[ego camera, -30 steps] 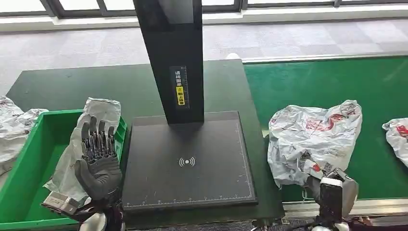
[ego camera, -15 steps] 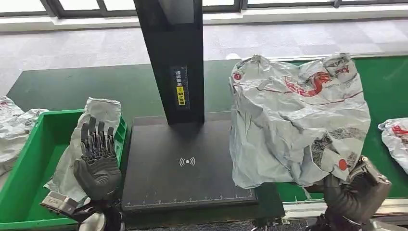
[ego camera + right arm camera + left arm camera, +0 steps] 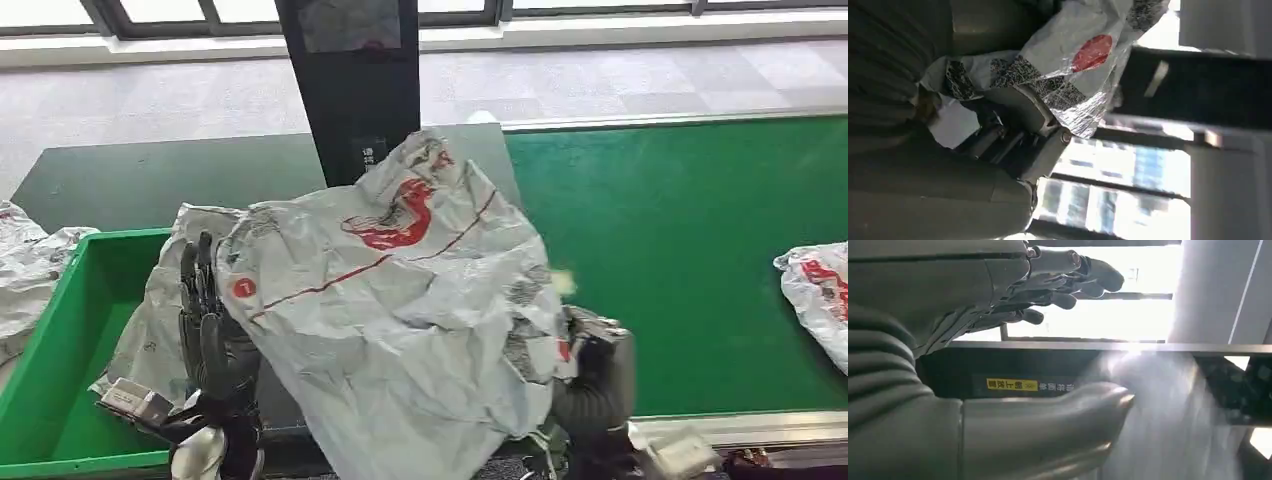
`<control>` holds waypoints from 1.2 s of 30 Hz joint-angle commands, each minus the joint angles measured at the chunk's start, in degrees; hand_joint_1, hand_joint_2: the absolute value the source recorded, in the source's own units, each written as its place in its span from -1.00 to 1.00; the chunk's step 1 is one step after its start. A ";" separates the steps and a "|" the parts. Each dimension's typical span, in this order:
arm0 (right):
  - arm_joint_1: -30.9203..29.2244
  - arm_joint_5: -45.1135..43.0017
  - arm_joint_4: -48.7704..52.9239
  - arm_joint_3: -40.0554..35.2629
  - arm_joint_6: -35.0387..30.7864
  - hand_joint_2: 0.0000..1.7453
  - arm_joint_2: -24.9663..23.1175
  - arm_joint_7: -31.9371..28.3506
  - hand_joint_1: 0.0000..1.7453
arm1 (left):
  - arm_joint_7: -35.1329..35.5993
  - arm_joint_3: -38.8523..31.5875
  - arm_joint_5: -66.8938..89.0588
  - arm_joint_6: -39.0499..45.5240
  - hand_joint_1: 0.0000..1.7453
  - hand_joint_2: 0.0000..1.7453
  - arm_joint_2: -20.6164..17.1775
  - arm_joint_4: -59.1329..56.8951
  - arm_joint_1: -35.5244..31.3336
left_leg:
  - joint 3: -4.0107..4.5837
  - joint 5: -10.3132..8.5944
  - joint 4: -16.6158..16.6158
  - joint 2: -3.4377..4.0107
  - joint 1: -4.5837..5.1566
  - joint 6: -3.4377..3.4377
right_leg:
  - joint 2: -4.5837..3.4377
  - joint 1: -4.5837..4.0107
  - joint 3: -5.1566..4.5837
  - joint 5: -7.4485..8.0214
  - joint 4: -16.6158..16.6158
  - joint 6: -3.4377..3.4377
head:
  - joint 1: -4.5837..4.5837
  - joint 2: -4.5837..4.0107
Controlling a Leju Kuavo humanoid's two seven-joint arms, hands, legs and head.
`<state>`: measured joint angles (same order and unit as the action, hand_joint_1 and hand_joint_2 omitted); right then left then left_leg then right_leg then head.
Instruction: Moved the parcel from conveyor to table for the left to box.
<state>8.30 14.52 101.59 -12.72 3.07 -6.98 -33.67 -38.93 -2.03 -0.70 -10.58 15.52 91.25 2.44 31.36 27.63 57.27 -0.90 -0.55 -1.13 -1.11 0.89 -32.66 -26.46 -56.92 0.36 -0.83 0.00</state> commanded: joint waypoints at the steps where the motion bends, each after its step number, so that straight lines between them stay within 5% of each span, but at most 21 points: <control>1: -8.19 12.58 -39.92 2.11 -1.64 1.00 -5.67 4.34 1.00 | -1.07 0.60 0.35 0.33 -1.00 1.00 -1.76 -8.70 -5.29 | -0.19 -0.21 -0.21 -0.14 -0.07 0.01 | 0.26 -0.08 0.12 0.16 0.25 -0.06 | 0.02 0.00; 6: -6.80 14.06 -36.45 2.49 -1.45 1.00 -5.35 6.72 1.00 | -1.07 0.72 0.23 0.68 -1.00 1.00 -1.89 -8.70 -5.42 | -0.10 -0.22 -0.10 -0.28 -0.01 0.04 | 0.31 -0.04 0.06 0.10 0.11 -0.04 | 0.00 0.00; 8: -6.45 16.56 -35.53 3.52 -2.82 1.00 -5.31 8.51 0.82 | -1.07 0.84 0.07 1.36 -1.00 1.00 -2.00 -8.28 -5.35 | -0.10 -0.21 -0.12 -0.18 -0.03 0.05 | 0.28 -0.07 0.04 0.12 0.14 -0.06 | 0.02 0.00; 9: -6.29 17.56 -35.27 3.96 -3.60 1.00 -5.25 9.05 0.30 | -1.07 0.87 -0.01 1.76 -1.00 1.00 -2.09 -7.94 -5.11 | -0.07 -0.20 -0.07 -0.25 0.01 0.04 | 0.31 -0.02 0.01 0.08 0.06 -0.04 | 0.00 0.00; 10: -6.14 18.35 -34.94 4.24 -4.72 1.00 -5.08 9.35 -0.90 | -1.07 0.92 -0.11 2.01 -1.00 1.00 -2.10 -7.68 -4.90 | -0.06 -0.21 -0.09 -0.25 -0.01 0.06 | 0.35 -0.04 0.02 0.10 0.11 -0.05 | 0.02 0.00; 11: -6.01 18.98 -34.49 4.91 -5.81 1.00 -5.19 9.55 -1.00 | -1.07 0.88 0.02 2.70 -1.00 1.00 -1.95 -7.04 -4.44 | -0.02 -0.18 -0.03 -0.30 -0.01 0.04 | 0.31 -0.04 -0.02 0.07 0.06 -0.04 | 0.00 0.00; 13: -5.76 19.95 -33.33 5.52 -6.89 1.00 -5.30 9.87 -1.00 | -1.07 0.91 0.34 3.03 -1.00 1.00 -1.57 -6.22 -3.85 | -0.02 -0.21 -0.07 -0.24 0.01 0.07 | 0.31 -0.03 -0.04 0.10 0.09 -0.05 | 0.02 0.00; 14: -5.76 19.95 -33.33 5.52 -6.89 1.00 -5.30 9.87 -1.00 | -1.07 0.91 0.34 3.03 -1.00 -1.00 -1.57 -6.22 -3.85 | 0.01 -0.19 -0.04 -0.23 0.01 0.07 | 0.29 -0.01 -0.07 0.09 0.06 -0.04 | 0.00 0.00; 29: 3.68 23.77 -8.83 7.66 -17.36 1.00 -5.45 8.18 -1.00 | -1.07 0.20 1.54 5.42 -1.00 -1.00 -0.50 -2.89 -1.90 | 0.10 -0.13 0.05 -0.33 0.04 0.07 | 0.39 0.02 -0.14 0.00 -0.04 -0.03 | 0.00 0.00; 36: 8.67 19.13 3.39 8.43 -27.42 1.00 -6.62 -2.12 -1.00 | -1.07 -1.01 -0.32 6.16 -1.00 -1.00 0.11 -0.53 -1.35 | 0.14 -0.11 0.08 -0.31 0.03 0.02 | 0.33 0.02 -0.20 0.02 -0.06 -0.01 | 0.00 0.00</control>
<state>12.23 38.25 91.10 -8.05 -18.75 -12.19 -29.42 -38.93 -1.92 0.40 -4.44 15.23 89.85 1.13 31.41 27.53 57.30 -1.20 -0.54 -1.13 -0.90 0.90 -32.79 -26.43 -56.92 0.37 -0.83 0.00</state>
